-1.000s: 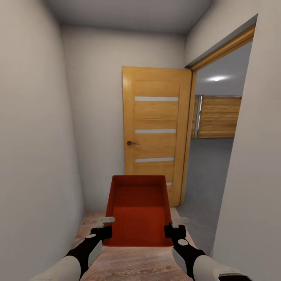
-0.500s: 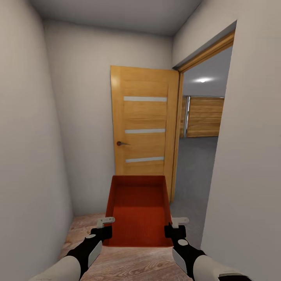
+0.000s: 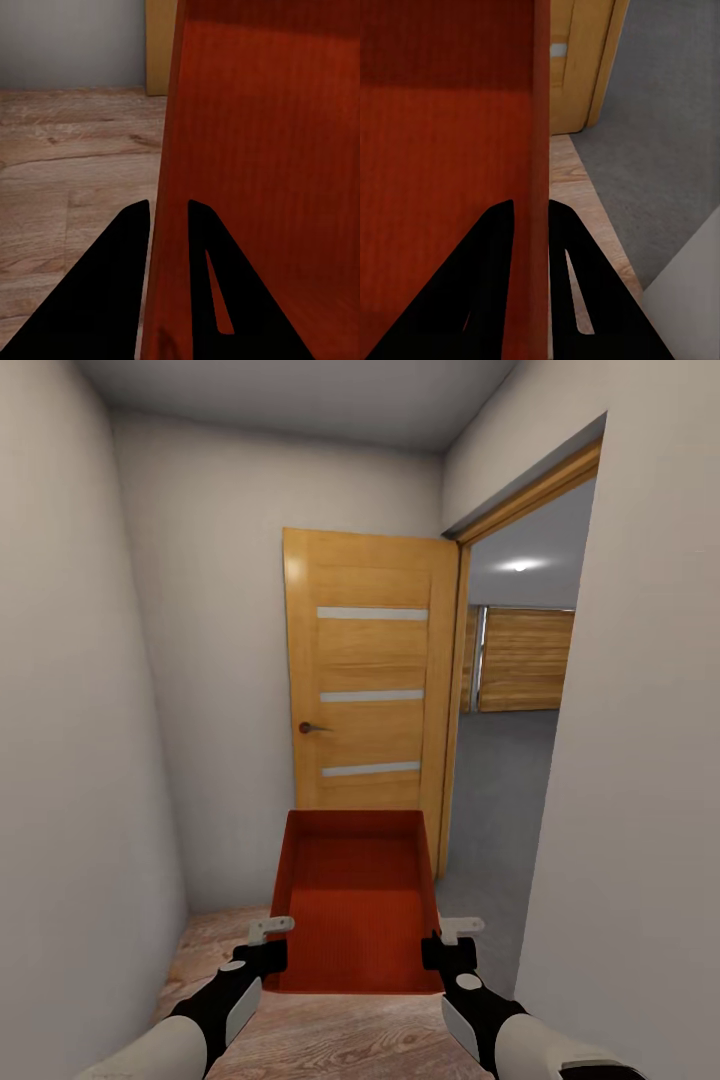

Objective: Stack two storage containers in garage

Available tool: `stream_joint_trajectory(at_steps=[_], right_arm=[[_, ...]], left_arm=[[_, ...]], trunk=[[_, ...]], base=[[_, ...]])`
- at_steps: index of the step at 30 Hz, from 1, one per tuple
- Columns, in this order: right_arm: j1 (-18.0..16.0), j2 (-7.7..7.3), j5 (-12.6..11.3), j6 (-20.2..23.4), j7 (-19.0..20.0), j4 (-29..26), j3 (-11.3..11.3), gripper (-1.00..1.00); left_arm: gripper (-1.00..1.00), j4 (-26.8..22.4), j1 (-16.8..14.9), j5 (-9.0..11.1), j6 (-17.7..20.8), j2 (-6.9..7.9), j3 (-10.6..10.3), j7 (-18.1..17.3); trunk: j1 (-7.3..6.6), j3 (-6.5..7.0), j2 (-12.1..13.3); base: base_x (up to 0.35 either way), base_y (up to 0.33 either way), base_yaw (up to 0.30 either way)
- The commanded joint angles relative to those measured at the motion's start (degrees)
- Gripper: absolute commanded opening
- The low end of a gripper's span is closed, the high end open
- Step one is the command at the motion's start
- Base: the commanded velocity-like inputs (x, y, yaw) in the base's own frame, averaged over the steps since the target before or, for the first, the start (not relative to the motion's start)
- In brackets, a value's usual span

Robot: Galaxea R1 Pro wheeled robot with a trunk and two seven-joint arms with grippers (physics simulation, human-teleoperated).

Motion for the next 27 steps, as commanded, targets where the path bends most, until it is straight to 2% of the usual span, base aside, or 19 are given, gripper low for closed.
stream_joint_trajectory(at_steps=[1,6,7,9,14,19,27], right_arm=[[-0.1,0.05,-1.1,0.2,0.6,-2.1,-4.5,-1.00],[-0.1,0.04,-1.1,0.2,0.6,-2.1,-4.5,-1.00],[-0.1,0.09,0.3,0.2,-0.4,-0.1,-0.3,-1.00],[-0.1,0.09,0.3,0.3,-0.4,-0.1,0.5,-1.00],[-0.1,0.16,0.4,0.5,-0.4,0.0,0.3,-1.00],[-0.2,0.04,1.0,0.5,-0.4,0.0,-0.8,-1.00],[-0.2,0.16,2.2,0.5,-0.5,0.0,-1.2,-1.00]], left_arm=[[-1.00,0.0,0.0,-0.2,0.0,0.30,-0.8,2.0],[-1.00,0.0,0.1,-0.2,0.0,0.29,-0.8,2.0],[-1.00,-0.2,-0.1,0.5,-0.2,-0.01,0.0,0.1],[-1.00,-0.1,-0.1,0.5,-0.2,-0.04,0.4,0.1],[-1.00,-0.3,-0.1,0.7,-0.4,0.57,0.0,0.0],[-1.00,-0.7,-0.1,0.5,0.1,0.50,0.2,0.1],[-1.00,-0.7,-0.1,0.6,0.1,0.57,0.1,0.0]], trunk=[[0.01,-0.10,-0.1],[0.01,-0.10,-0.1],[0.01,-0.09,-0.1],[0.01,-0.09,-0.1],[0.01,-0.09,-0.1],[0.01,-0.09,-0.1],[0.01,-0.09,-0.1]], base=[[0.000,0.000,0.000],[0.000,0.000,0.000],[0.017,0.000,0.000],[0.086,0.000,0.000],[0.186,0.000,0.000],[0.308,0.000,0.000],[0.320,0.000,0.000]])
